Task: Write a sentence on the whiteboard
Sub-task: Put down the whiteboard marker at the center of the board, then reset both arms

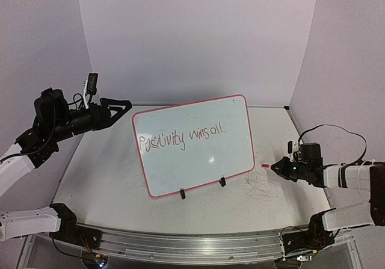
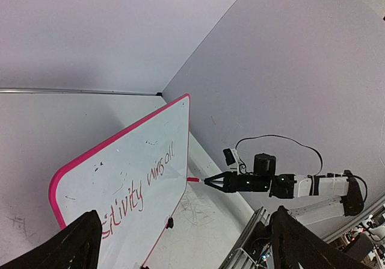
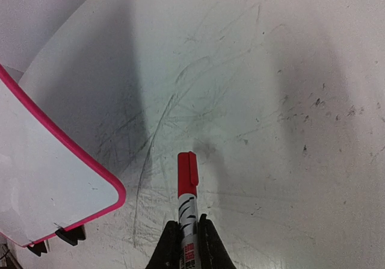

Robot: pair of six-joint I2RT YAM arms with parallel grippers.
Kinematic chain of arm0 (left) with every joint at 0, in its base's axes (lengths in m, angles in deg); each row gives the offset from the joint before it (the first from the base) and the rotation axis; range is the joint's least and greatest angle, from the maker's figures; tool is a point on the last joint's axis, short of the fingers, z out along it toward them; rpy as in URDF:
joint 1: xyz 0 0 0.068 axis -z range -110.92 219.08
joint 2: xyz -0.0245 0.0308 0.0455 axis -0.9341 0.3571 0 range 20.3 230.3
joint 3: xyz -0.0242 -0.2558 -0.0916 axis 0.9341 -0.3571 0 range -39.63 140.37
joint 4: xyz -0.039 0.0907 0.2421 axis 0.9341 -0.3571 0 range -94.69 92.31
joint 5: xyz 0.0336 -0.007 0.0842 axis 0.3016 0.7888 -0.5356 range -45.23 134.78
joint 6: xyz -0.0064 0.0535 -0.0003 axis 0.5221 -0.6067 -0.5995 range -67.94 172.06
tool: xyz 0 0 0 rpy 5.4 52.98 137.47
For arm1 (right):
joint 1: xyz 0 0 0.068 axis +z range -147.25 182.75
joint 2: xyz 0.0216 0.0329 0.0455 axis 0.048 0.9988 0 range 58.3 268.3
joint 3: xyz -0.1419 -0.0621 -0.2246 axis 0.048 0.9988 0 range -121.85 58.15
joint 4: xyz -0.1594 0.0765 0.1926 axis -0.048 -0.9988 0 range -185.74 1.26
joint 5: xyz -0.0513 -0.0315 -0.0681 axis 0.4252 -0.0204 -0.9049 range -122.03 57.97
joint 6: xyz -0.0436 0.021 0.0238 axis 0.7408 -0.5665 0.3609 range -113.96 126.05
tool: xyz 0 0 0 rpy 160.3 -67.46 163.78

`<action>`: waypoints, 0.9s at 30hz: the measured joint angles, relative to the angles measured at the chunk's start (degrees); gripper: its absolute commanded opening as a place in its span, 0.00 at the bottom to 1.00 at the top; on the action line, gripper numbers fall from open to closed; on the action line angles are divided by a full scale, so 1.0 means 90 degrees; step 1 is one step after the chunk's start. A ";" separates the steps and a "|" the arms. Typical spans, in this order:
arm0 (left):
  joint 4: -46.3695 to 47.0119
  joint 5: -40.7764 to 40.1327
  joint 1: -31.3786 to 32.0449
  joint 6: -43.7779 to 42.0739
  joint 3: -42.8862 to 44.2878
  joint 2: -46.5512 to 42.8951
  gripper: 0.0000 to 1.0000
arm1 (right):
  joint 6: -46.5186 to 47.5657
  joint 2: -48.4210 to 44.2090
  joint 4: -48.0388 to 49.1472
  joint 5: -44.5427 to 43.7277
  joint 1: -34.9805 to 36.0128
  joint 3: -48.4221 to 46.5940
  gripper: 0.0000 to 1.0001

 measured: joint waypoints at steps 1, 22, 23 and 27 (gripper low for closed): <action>-0.0032 -0.0025 0.0000 -0.0023 0.0000 -0.0001 1.00 | -0.0006 0.0173 0.0062 0.0086 0.0000 -0.0017 0.16; -0.0997 -0.1748 0.0000 -0.0771 0.0679 -0.0199 0.99 | 0.0333 -0.2223 -0.2331 -0.1281 -0.0024 -0.1604 0.98; -0.1026 -0.1941 0.0000 -0.0850 0.0823 -0.0199 0.99 | 0.0431 -0.2472 -0.2520 -0.1277 -0.0024 -0.1925 0.98; -0.1033 -0.2713 0.0000 -0.1149 0.1441 -0.0192 0.99 | 0.0902 -0.3354 -0.2809 -0.1300 -0.0024 -0.3412 0.98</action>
